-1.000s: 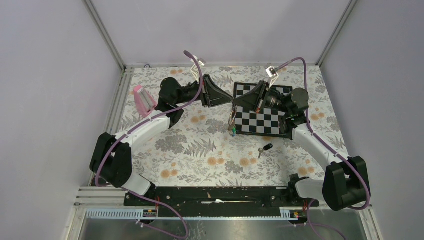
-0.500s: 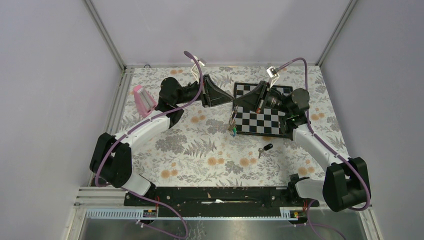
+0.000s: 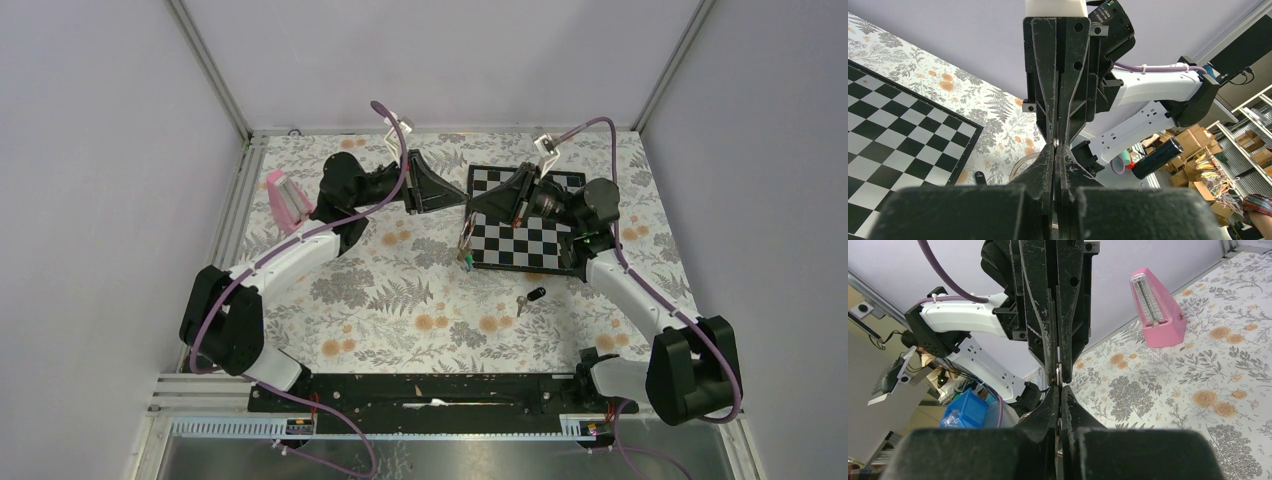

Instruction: Put the keys on the keyring

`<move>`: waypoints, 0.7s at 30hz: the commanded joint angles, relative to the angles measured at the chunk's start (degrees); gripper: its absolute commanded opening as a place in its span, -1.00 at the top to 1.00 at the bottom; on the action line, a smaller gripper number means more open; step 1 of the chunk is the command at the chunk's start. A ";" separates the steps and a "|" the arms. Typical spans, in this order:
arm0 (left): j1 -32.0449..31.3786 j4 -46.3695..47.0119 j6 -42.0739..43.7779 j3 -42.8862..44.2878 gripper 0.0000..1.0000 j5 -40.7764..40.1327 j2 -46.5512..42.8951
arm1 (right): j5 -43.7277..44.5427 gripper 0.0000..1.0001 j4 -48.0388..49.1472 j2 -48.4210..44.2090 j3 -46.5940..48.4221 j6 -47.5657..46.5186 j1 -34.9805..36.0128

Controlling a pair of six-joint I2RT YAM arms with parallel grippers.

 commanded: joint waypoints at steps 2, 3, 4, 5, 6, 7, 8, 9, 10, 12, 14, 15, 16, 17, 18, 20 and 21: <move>-0.19 -0.13 3.74 3.64 1.00 0.06 -1.01 | 0.38 0.92 0.55 -2.27 -0.07 -4.10 -0.54; -0.19 -1.33 5.04 3.78 1.00 0.06 -1.25 | 0.17 0.82 -0.05 -2.47 -0.03 -4.98 -0.52; -0.19 -2.82 6.40 3.91 1.00 0.12 -1.50 | -0.26 0.73 -0.67 -2.64 -0.01 -6.00 -0.53; -0.19 -4.89 8.10 4.12 1.00 0.26 -1.77 | -0.68 0.65 -1.40 -2.90 -0.06 -7.09 -0.47; -0.19 -6.59 9.97 4.36 1.00 0.36 -1.96 | -1.12 0.56 -2.24 -3.14 -0.08 -8.37 -0.58; -0.19 -8.48 11.74 4.68 1.00 0.52 -2.22 | -1.70 0.47 -3.05 -3.46 -0.01 -9.70 -0.62; -0.19 -10.19 13.90 4.94 1.00 0.77 -2.35 | -2.28 0.39 -4.22 -3.79 -0.02 -11.30 -0.67; -0.19 -12.21 16.06 5.33 1.00 1.10 -2.67 | -2.80 0.32 -5.40 -4.23 -0.11 -12.94 -0.71; -0.19 -14.33 18.33 5.74 1.00 1.27 -2.98 | -3.31 0.22 -6.52 -4.56 -0.28 -14.40 -0.79; -0.24 -18.37 23.14 6.56 1.00 1.72 -3.61 | -4.51 0.05 -8.07 -5.39 -0.47 -16.64 -1.04; -0.25 -22.17 27.43 7.33 1.00 2.27 -3.98 | -5.57 -0.03 -9.67 -6.17 -0.39 -19.13 -1.36; -0.28 -24.02 29.54 7.71 1.00 2.76 -4.25 | -6.00 -0.05 -11.01 -6.53 -0.18 -20.37 -1.43; -0.28 -25.62 31.54 8.02 1.00 3.53 -4.36 | -6.29 -0.07 -12.74 -6.82 0.11 -21.88 -1.56; -0.36 -27.58 33.50 8.50 1.00 4.10 -4.55 | -6.56 -0.08 -14.46 -7.08 0.29 -23.28 -1.65; -0.49 -29.52 35.79 8.90 1.00 4.56 -4.77 | -6.75 -0.09 -16.24 -7.36 0.53 -24.84 -1.72; -0.82 -34.35 41.76 9.64 1.00 5.20 -5.29 | -7.02 -0.10 -19.28 -7.83 0.71 -27.60 -1.77; -0.95 -36.43 44.34 9.95 1.00 5.26 -5.55 | -7.14 -0.10 -20.75 -8.01 0.84 -29.05 -1.83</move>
